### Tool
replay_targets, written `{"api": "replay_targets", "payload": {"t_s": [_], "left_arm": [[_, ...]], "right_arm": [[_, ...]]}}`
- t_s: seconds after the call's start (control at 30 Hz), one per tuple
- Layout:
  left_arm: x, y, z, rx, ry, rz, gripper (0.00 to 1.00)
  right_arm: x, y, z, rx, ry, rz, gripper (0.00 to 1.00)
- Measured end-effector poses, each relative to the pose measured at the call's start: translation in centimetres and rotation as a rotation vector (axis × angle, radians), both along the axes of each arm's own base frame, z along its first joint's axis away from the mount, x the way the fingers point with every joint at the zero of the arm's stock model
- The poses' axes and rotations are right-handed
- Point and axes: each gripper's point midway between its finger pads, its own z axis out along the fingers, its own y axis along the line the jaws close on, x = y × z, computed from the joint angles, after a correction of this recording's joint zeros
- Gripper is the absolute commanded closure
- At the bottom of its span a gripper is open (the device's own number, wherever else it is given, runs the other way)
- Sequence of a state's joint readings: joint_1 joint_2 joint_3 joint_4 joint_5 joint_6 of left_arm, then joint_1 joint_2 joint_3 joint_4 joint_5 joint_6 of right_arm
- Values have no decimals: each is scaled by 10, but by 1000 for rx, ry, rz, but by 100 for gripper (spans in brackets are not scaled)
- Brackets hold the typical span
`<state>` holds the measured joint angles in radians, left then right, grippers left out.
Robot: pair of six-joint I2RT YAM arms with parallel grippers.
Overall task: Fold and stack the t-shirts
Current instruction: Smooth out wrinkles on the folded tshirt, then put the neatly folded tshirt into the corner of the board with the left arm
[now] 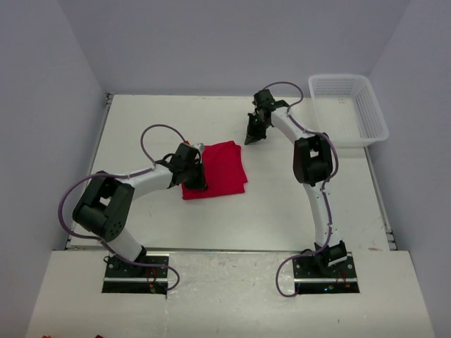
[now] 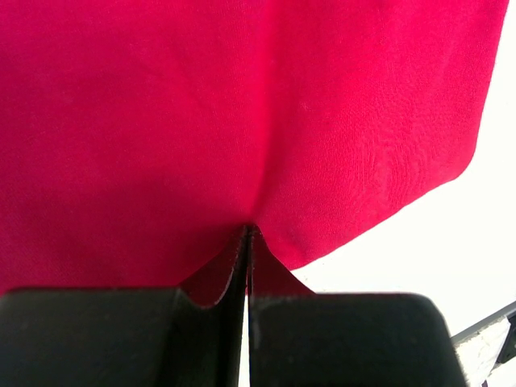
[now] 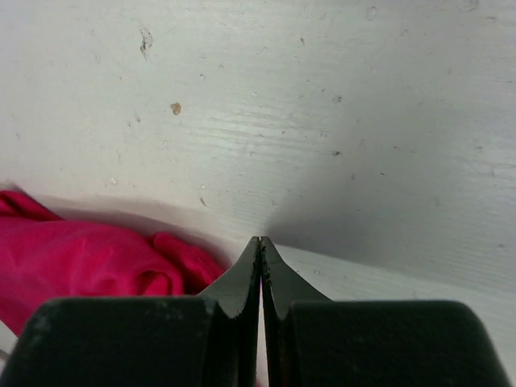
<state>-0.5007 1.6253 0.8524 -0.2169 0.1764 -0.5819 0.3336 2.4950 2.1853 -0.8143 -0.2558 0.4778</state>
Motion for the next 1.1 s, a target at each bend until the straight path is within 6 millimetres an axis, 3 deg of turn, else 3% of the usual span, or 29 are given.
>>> {"api": "replay_targets", "payload": {"t_s": [0.1, 0.13, 0.2, 0.23, 0.3, 0.4, 0.47, 0.5, 0.53, 0.63, 0.77, 0.83, 0.87, 0.97, 1.1], "left_arm": [[0, 0, 0, -1, 0, -3, 100], [0, 0, 0, -1, -1, -3, 91], [0, 0, 2, 6, -15, -10, 79], [0, 0, 5, 14, -28, -15, 66], [0, 1, 15, 33, -63, -19, 59], [4, 5, 41, 66, -128, -3, 36], [17, 9, 70, 88, -200, 25, 28], [24, 11, 83, 96, -232, 43, 26], [31, 13, 97, 104, -265, 62, 15], [44, 23, 124, 143, -318, 111, 9], [54, 49, 130, 157, -290, 169, 11], [60, 73, 123, 178, -255, 227, 14], [62, 84, 120, 188, -239, 251, 17], [67, 104, 109, 202, -194, 289, 22], [68, 108, 99, 176, -153, 279, 19]], "right_arm": [[-1, -7, 7, -7, -37, 13, 100], [-5, -8, 14, -7, -46, 17, 89], [-14, -11, 35, -2, -76, 30, 76], [-16, -11, 49, 3, -98, 37, 65], [-22, -11, 82, 17, -162, 52, 59], [-40, -14, 130, 42, -255, 69, 49], [-60, -19, 151, 60, -300, 77, 48], [-73, -22, 156, 66, -303, 78, 48], [-87, -25, 159, 74, -303, 82, 48], [-119, -31, 153, 93, -286, 93, 48], [-156, -32, 128, 120, -204, 126, 58], [-169, -27, 118, 140, -167, 153, 93], [-175, -23, 114, 154, -150, 168, 100], [-185, -7, 114, 201, -127, 211, 100], [-187, 15, 117, 254, -122, 271, 100]]}}
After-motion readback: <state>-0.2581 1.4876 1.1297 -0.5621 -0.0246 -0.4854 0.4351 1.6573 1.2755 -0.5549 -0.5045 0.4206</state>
